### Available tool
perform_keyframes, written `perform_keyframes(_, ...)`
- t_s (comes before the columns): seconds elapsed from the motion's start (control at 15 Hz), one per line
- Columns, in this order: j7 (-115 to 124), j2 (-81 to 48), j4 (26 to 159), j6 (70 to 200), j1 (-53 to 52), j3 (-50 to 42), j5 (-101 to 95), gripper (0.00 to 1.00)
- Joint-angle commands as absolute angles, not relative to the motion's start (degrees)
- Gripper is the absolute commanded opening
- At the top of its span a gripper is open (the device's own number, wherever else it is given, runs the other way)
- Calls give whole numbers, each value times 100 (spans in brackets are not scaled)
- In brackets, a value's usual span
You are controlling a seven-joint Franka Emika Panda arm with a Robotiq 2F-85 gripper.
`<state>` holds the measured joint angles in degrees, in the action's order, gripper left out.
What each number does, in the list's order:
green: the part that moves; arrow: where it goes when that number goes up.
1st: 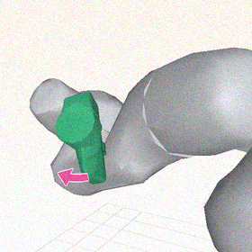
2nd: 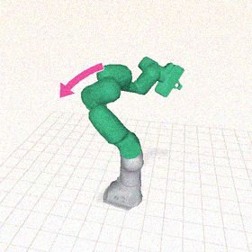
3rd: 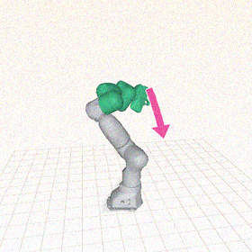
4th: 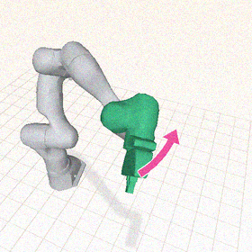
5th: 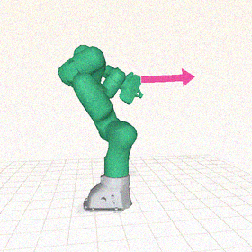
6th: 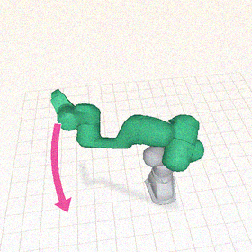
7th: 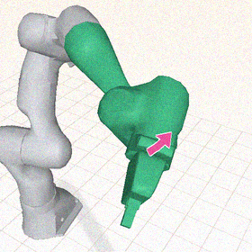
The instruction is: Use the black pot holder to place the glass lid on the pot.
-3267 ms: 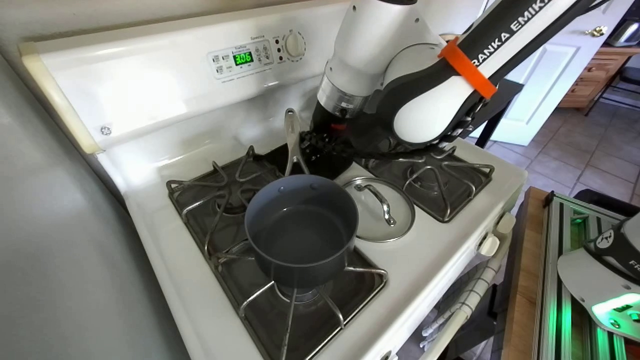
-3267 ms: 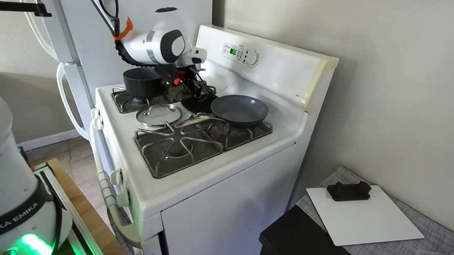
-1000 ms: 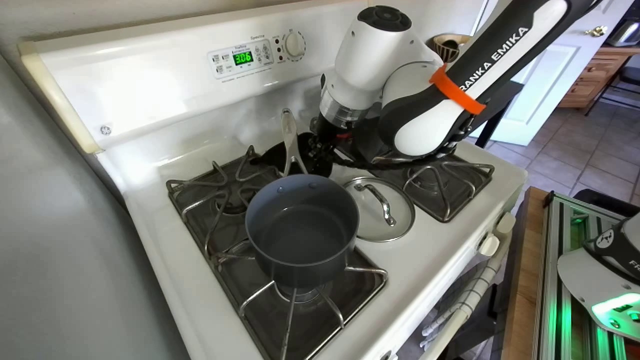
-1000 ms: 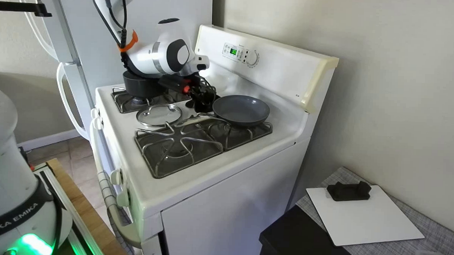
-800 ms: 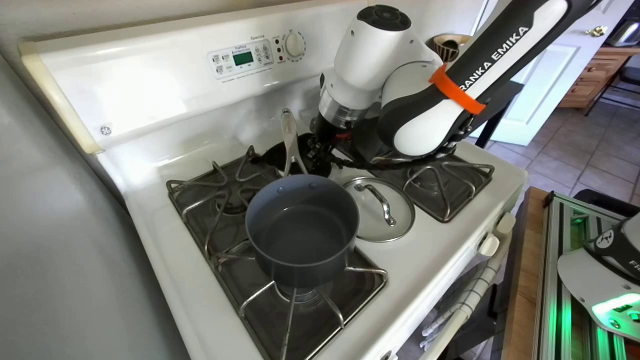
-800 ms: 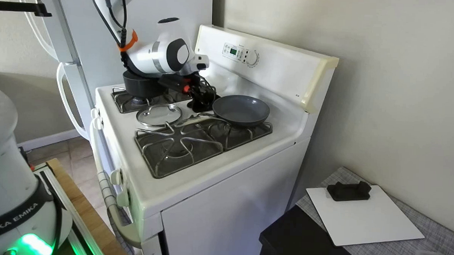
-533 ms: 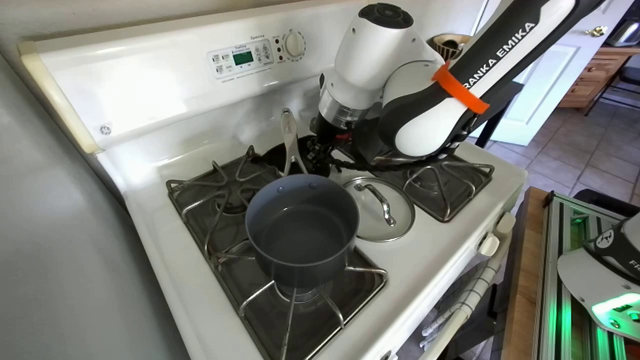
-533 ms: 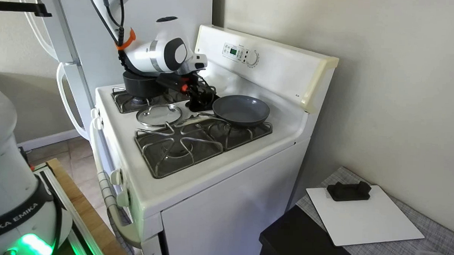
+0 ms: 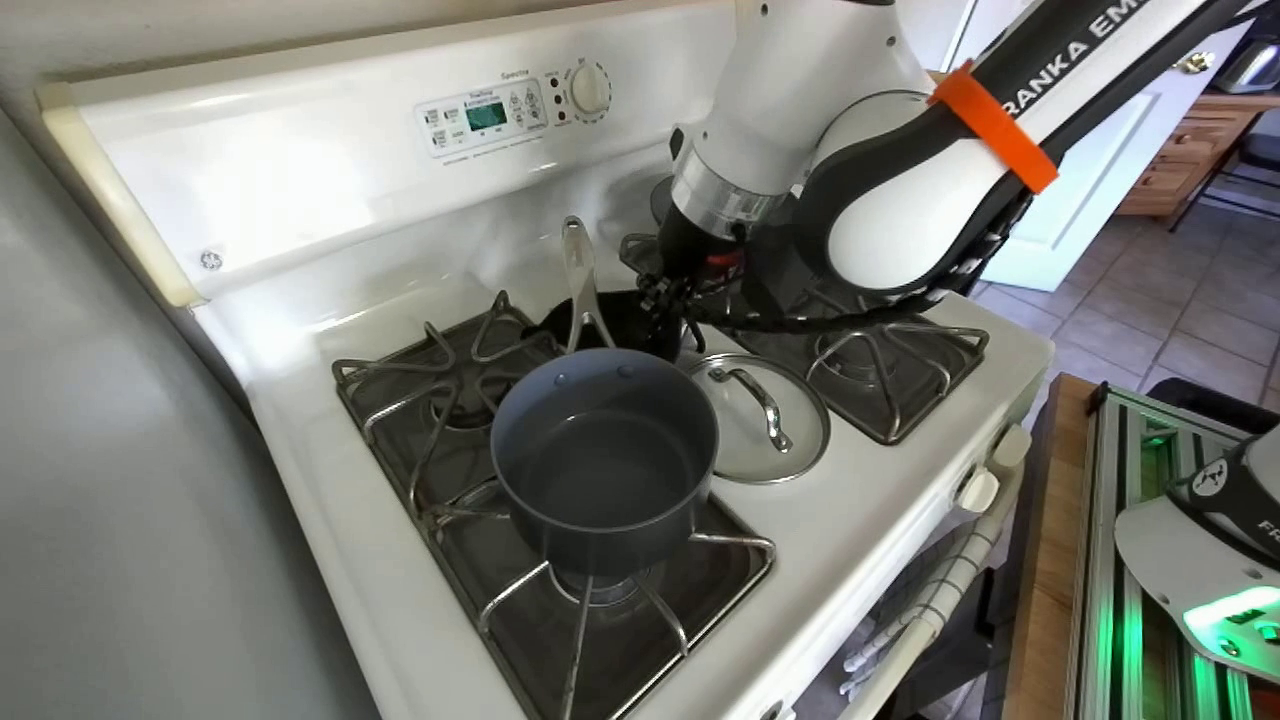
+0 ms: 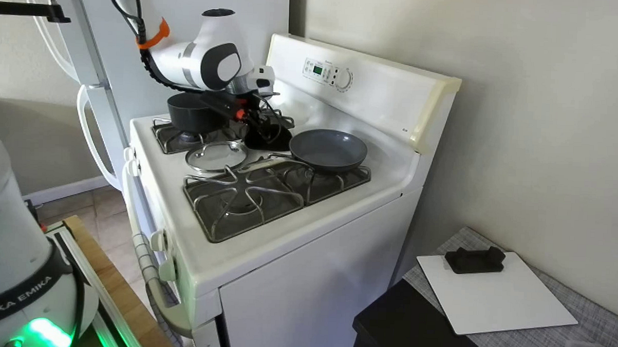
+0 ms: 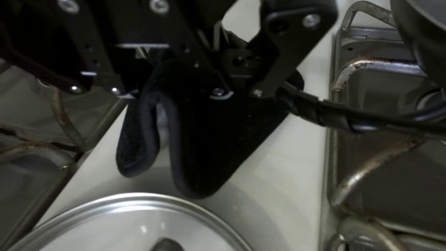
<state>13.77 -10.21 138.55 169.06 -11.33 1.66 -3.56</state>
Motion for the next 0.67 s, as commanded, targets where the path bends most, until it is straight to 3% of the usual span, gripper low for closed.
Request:
perform_keyframes(0.0,744,-530,14185,16816,-737,593,384,3)
perform_keyframes(0.6,-292,383,14771,16092,-704,745,1774,3)
